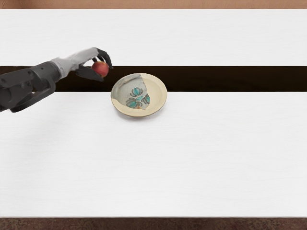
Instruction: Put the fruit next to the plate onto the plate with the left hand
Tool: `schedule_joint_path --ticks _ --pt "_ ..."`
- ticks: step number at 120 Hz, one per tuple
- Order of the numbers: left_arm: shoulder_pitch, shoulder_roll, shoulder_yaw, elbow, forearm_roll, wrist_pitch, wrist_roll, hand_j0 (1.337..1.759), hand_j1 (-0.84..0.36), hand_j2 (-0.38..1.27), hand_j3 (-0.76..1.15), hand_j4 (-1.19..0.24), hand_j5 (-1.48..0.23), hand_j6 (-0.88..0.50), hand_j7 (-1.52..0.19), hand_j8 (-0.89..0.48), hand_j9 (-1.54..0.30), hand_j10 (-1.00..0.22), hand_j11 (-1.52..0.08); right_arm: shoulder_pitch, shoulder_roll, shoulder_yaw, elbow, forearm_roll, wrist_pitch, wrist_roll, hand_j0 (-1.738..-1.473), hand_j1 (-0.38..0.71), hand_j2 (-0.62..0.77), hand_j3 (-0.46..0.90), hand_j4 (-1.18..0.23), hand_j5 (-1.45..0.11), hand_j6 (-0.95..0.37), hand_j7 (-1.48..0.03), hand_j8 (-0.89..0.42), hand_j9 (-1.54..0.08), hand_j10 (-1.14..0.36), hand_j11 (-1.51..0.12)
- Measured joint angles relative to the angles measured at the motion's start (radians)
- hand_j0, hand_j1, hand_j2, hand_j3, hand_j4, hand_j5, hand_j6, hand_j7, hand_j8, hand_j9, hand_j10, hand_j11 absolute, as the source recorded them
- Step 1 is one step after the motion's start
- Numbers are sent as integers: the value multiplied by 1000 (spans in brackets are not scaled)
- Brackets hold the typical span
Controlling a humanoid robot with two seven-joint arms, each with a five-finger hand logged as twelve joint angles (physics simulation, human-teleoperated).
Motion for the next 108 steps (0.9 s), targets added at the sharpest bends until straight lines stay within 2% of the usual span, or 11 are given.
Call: schedule_joint_path --ticks 10,29,36,62,66,86,101,108 --pt "18 -21 -42 -10 -15 -17 0 1653 -273 139 4 -612 -886 -459 -877 -458 -861 -630 -850 0 0 0 0 0 0 0 -1658 -349 0 0 0 0 0 0 0 0 0 0" --pt "30 -67 -112 -34 -27 -56 0 1654 -277 136 2 -615 -900 -460 -883 -453 -870 -621 -860 0 0 0 0 0 0 0 -1658 -349 0 0 0 0 0 0 0 0 0 0" --pt "36 -86 -121 -41 -27 -61 0 1653 -226 36 1 -614 -908 -468 -893 -457 -874 -622 -861 0 0 0 0 0 0 0 -1658 -349 0 0 0 0 0 0 0 0 0 0" --pt "79 -118 -130 -47 -24 -67 0 1654 -256 94 0 -614 -903 -470 -887 -448 -880 -599 -857 0 0 0 0 0 0 0 -1658 -349 0 0 0 0 0 0 0 0 0 0" --pt "81 -119 -138 -45 -30 -66 0 1654 -234 91 0 -580 -846 -462 -831 -439 -824 -561 -806 0 0 0 0 0 0 0 -1658 -349 0 0 0 0 0 0 0 0 0 0" --pt "92 -124 -190 -33 -105 -64 -1 1656 63 47 0 -282 -406 -230 -399 -220 -397 -274 -388 0 0 0 0 0 0 0 -1658 -349 0 0 0 0 0 0 0 0 0 0" --pt "111 -119 -264 -29 -155 -64 -1 1657 185 29 0 -162 -231 -135 -227 -129 -225 -157 -221 0 0 0 0 0 0 0 -1658 -349 0 0 0 0 -1 0 0 0 0 0" --pt "148 -112 -322 -28 -192 -64 -1 1657 221 23 0 -127 -179 -106 -176 -102 -175 -123 -172 0 0 0 0 0 0 0 -1658 -349 0 0 0 0 0 0 0 0 0 0"
